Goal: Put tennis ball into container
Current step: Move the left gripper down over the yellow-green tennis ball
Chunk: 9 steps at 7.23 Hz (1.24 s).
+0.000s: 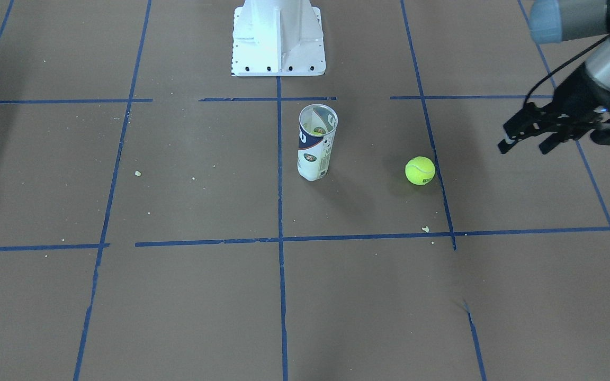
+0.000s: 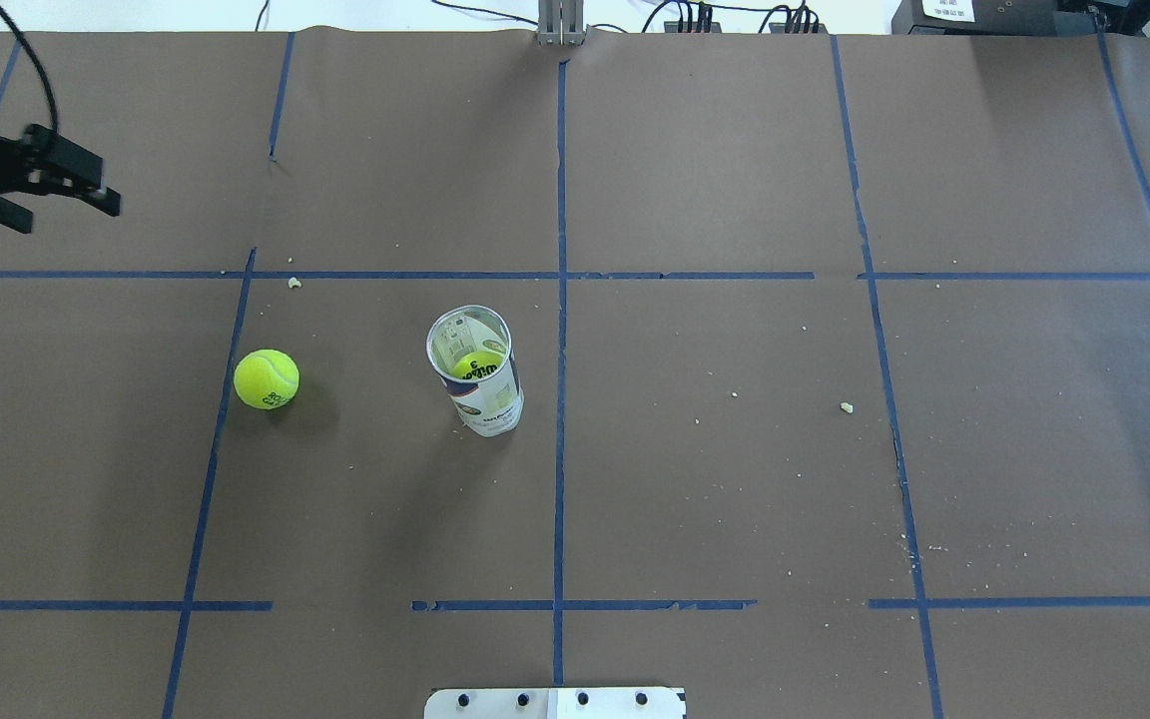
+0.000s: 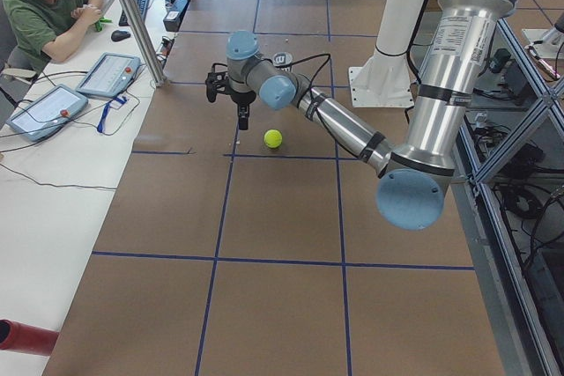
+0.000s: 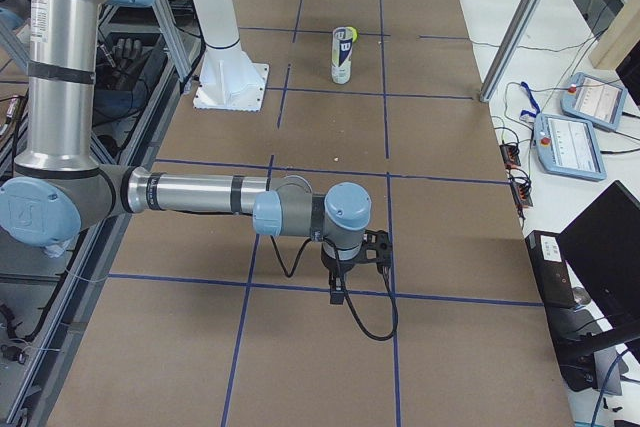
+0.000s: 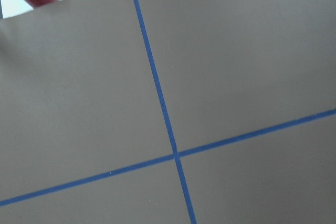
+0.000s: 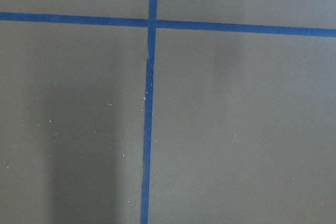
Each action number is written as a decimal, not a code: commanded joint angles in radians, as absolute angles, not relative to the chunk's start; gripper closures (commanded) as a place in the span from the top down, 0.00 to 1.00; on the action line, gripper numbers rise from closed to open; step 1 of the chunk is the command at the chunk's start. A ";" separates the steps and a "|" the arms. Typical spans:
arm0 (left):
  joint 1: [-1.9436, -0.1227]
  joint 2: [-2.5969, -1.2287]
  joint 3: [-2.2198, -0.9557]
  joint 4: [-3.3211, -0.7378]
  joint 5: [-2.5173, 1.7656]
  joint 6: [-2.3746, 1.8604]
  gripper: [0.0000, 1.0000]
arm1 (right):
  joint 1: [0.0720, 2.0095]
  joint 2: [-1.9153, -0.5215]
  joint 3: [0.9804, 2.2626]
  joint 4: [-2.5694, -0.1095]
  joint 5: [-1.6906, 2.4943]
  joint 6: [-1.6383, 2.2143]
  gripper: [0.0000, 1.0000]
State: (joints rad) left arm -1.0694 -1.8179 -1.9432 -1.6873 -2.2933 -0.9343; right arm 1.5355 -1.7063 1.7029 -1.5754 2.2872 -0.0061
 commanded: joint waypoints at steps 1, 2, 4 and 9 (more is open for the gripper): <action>-0.878 -1.879 -1.933 -1.686 -2.119 -1.060 1.00 | 1.536 -1.706 1.703 -1.575 2.287 -0.006 1.00; -0.847 -1.878 -1.925 -1.687 -2.064 -1.087 1.00 | 1.536 -1.706 1.703 -1.575 2.287 -0.006 1.00; -0.773 -1.870 -1.890 -1.713 -1.966 -1.138 1.00 | 1.536 -1.707 1.703 -1.575 2.287 -0.006 1.00; -0.704 -1.802 -1.787 -1.908 -1.945 -1.173 1.00 | 1.536 -1.707 1.703 -1.575 2.287 -0.006 1.00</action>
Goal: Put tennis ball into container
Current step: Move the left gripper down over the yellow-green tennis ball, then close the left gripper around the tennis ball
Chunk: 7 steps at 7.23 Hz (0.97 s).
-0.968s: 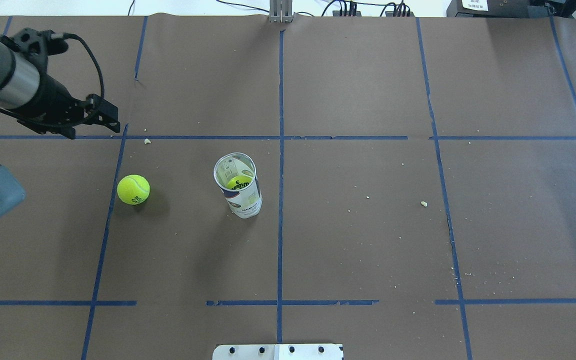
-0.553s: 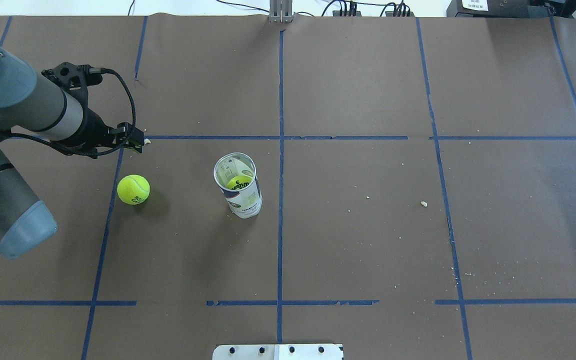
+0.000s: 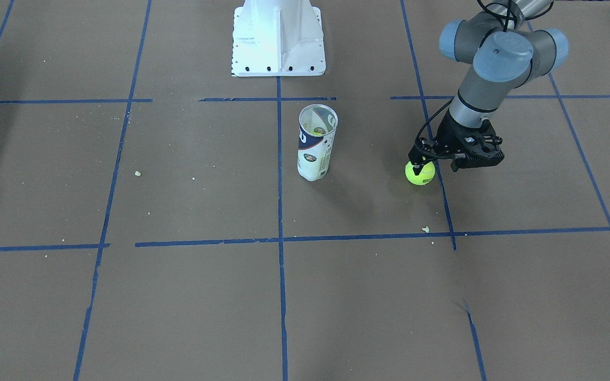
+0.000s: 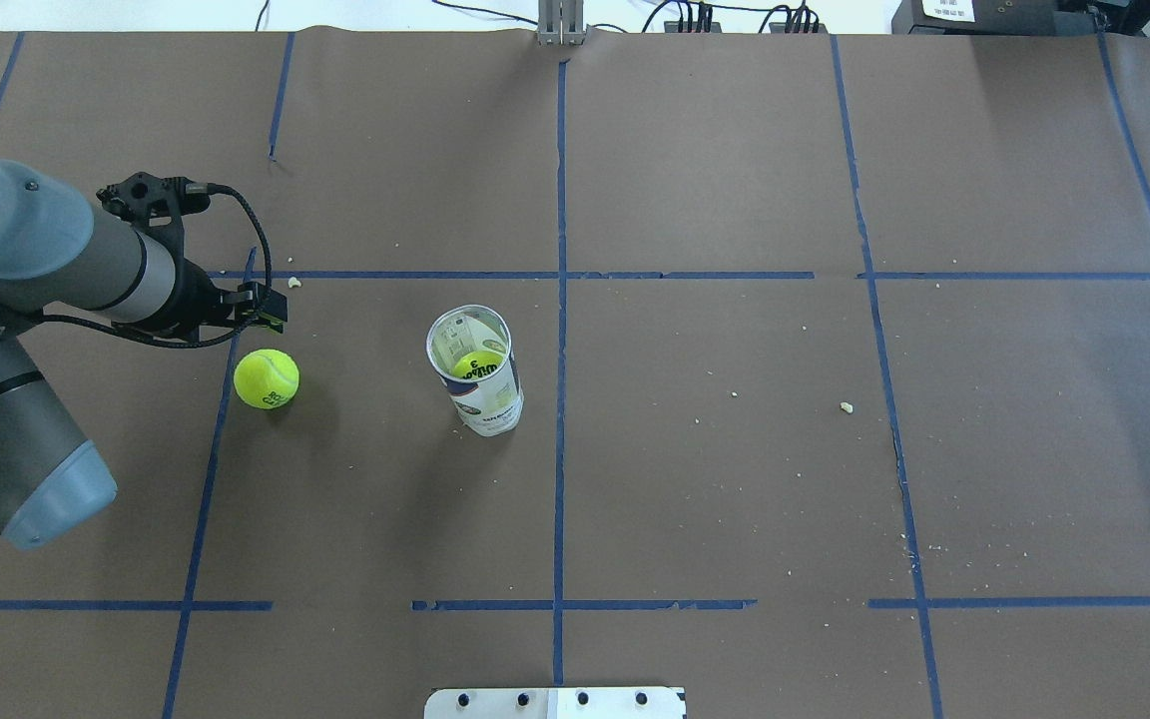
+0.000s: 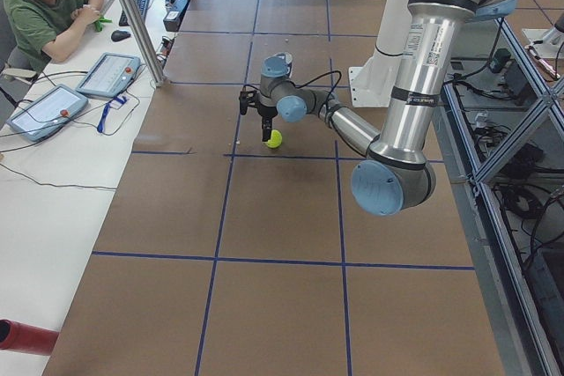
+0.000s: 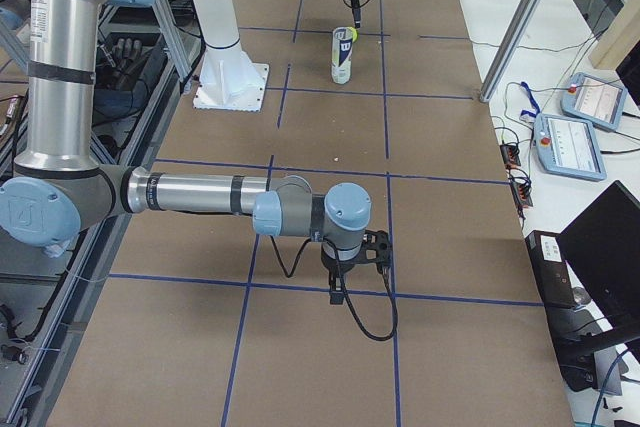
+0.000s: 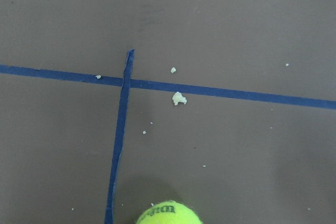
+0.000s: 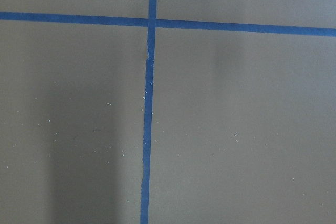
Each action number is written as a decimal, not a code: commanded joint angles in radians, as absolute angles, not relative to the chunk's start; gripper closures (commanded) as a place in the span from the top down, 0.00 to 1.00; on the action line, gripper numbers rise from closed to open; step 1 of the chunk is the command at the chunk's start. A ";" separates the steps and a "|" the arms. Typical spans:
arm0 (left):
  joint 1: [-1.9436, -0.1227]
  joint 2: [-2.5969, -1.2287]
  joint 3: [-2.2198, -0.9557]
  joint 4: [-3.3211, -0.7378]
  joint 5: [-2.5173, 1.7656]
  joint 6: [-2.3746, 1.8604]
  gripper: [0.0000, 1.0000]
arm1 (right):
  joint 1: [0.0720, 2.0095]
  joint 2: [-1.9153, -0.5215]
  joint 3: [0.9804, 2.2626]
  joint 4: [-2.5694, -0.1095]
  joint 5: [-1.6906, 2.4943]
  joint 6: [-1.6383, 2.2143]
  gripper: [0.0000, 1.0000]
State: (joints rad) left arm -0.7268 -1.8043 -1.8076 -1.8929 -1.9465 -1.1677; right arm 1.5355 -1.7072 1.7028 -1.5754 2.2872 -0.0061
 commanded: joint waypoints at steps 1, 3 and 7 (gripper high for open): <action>-0.697 -1.804 -1.784 -1.908 -1.945 -1.175 1.00 | 1.536 -1.707 1.703 -1.575 2.287 -0.006 1.00; -0.684 -1.809 -1.766 -1.908 -1.947 -1.175 1.00 | 1.536 -1.707 1.703 -1.575 2.287 -0.006 1.00; -0.664 -1.819 -1.738 -1.911 -1.948 -1.173 1.00 | 1.536 -1.706 1.703 -1.577 2.287 -0.006 1.00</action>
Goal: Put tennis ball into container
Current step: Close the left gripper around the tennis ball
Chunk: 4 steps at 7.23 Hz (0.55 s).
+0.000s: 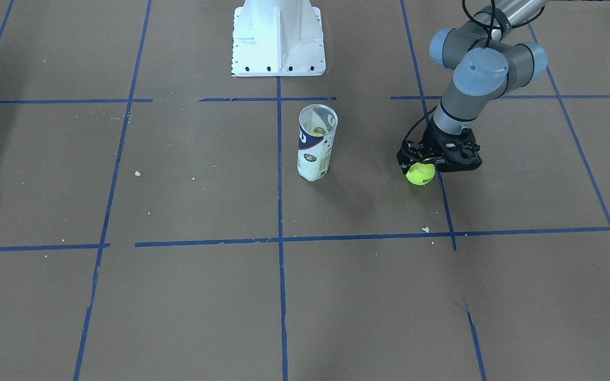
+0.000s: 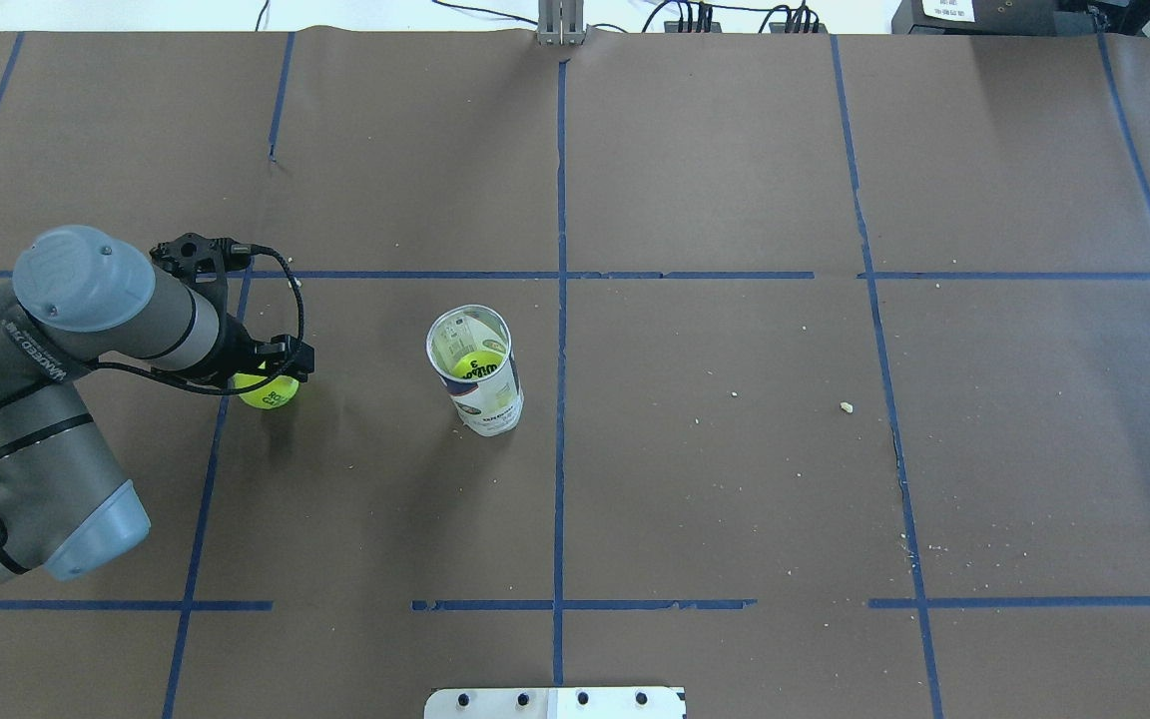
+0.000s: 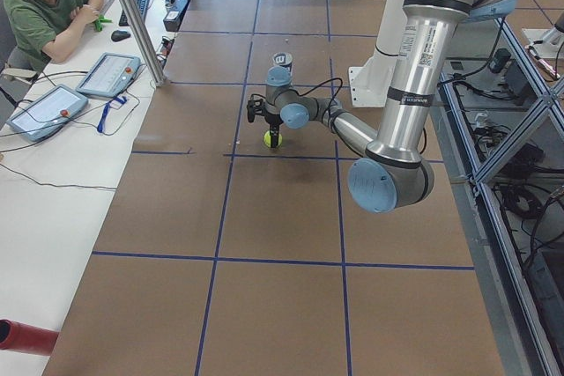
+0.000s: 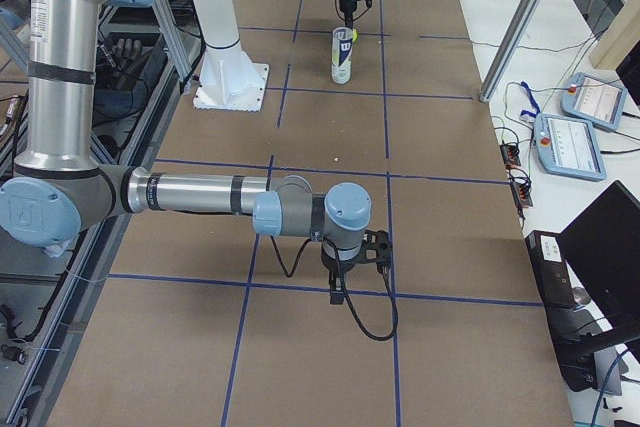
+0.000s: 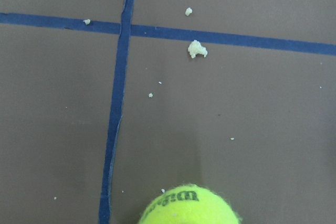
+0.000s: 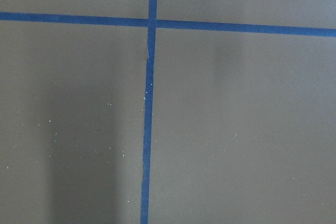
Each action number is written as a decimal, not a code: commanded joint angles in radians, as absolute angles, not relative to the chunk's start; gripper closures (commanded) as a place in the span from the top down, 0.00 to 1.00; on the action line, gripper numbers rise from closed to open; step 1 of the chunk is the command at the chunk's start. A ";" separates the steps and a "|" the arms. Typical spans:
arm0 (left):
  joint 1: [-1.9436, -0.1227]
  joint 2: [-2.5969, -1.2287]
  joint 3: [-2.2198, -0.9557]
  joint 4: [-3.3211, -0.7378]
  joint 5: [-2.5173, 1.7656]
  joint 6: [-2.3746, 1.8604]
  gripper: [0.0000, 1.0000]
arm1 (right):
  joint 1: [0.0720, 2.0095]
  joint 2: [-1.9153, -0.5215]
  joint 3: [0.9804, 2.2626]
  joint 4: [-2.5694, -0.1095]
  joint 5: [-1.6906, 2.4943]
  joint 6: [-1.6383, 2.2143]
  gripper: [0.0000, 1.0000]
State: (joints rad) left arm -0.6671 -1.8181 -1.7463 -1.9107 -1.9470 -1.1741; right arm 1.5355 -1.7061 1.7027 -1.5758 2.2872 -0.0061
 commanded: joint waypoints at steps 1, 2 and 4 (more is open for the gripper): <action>-0.660 -1.821 -1.729 -1.913 -1.948 -1.173 0.79 | 1.536 -1.706 1.703 -1.575 2.287 -0.006 1.00; -0.658 -1.821 -1.729 -1.911 -1.948 -1.175 0.51 | 1.536 -1.706 1.703 -1.577 2.287 -0.006 1.00; -0.661 -1.819 -1.782 -1.904 -1.954 -1.178 0.17 | 1.536 -1.706 1.703 -1.575 2.287 -0.006 1.00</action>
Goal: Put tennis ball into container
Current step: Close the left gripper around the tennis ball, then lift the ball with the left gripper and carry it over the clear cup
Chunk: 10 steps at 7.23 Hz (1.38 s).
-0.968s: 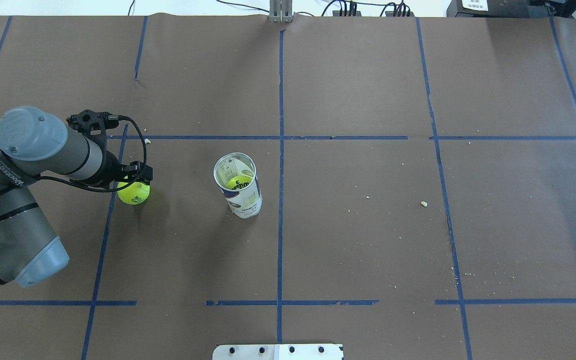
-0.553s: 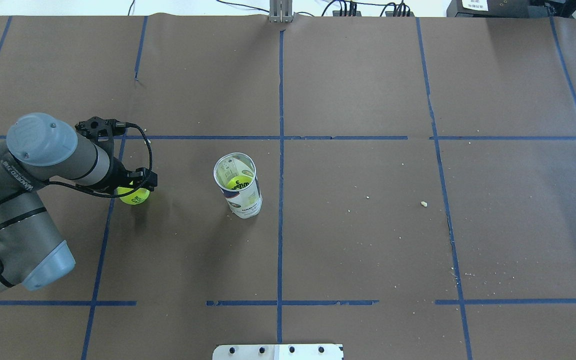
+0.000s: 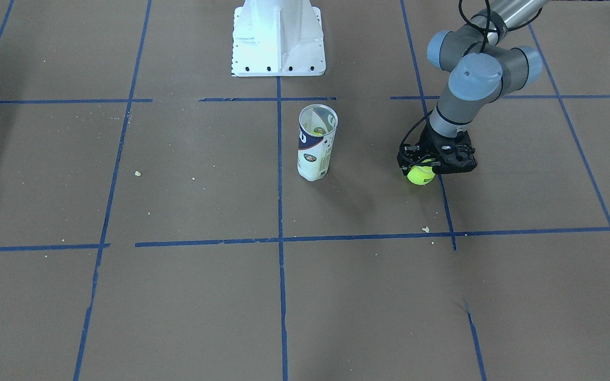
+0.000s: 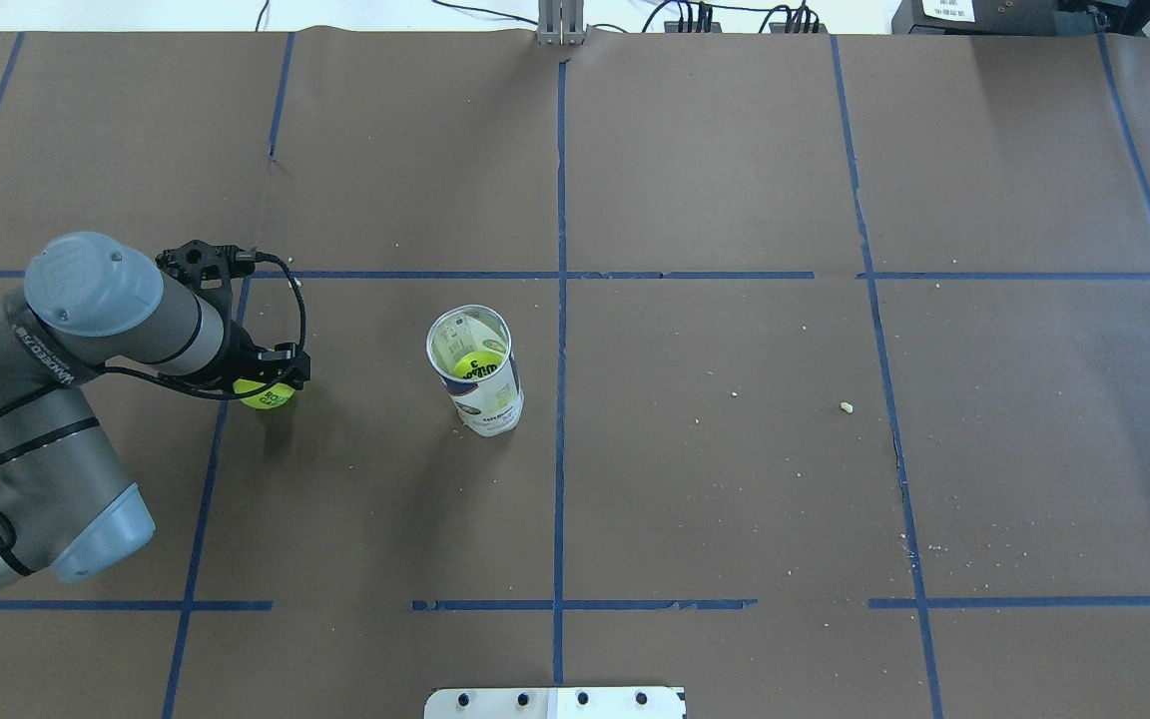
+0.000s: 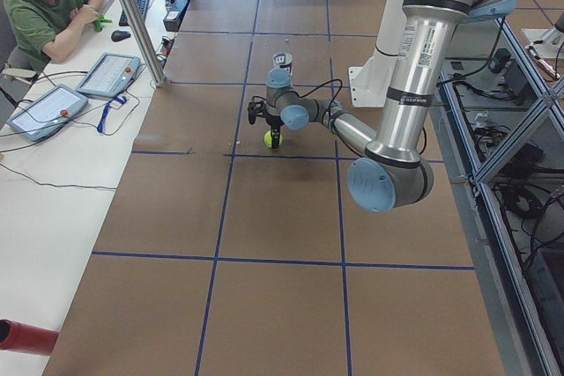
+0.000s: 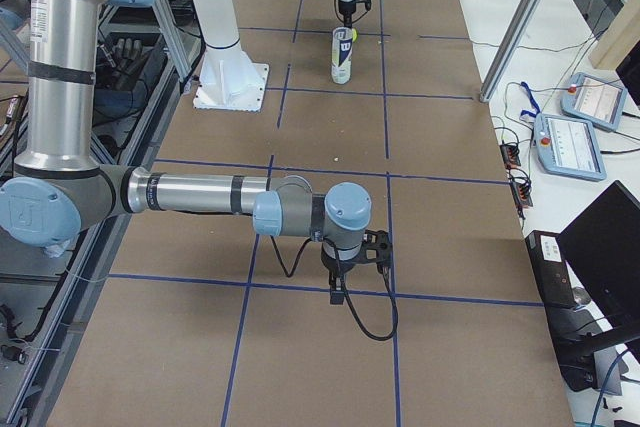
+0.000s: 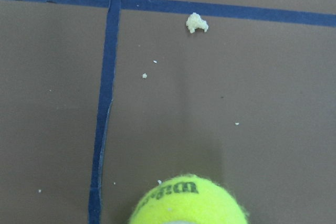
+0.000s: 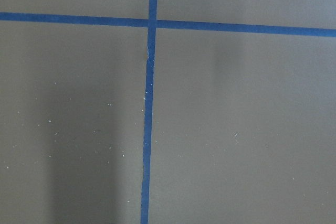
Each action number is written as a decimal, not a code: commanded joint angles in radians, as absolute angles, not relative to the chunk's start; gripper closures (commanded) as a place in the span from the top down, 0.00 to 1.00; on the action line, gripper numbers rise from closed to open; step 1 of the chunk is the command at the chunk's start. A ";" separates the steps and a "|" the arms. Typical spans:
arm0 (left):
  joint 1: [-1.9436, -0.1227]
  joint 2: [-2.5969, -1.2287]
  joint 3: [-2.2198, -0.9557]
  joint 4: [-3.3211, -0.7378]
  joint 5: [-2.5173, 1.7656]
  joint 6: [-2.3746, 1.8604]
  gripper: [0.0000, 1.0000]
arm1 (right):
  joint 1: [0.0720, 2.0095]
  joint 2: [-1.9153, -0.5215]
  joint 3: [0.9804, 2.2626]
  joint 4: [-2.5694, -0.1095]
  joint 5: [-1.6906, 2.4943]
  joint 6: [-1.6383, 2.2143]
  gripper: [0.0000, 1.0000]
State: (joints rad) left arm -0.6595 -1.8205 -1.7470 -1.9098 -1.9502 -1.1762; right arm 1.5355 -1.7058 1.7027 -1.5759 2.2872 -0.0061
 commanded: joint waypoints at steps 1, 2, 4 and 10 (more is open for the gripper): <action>-0.667 -1.818 -1.817 -1.892 -1.954 -1.175 0.11 | 1.536 -1.707 1.704 -1.575 2.287 -0.006 1.00; -0.681 -1.816 -1.872 -1.846 -1.954 -1.170 0.11 | 1.536 -1.707 1.703 -1.575 2.287 -0.006 1.00; -0.770 -1.847 -2.006 -1.662 -1.959 -1.161 0.09 | 1.536 -1.706 1.704 -1.575 2.287 -0.006 1.00; -0.841 -2.106 -2.146 -1.263 -2.057 -1.218 0.09 | 1.536 -1.706 1.703 -1.577 2.287 -0.006 1.00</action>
State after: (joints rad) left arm -0.8492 -2.0655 -2.1372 -1.3010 -2.0284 -1.1841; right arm 1.5355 -1.7059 1.7030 -1.5764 2.2872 -0.0061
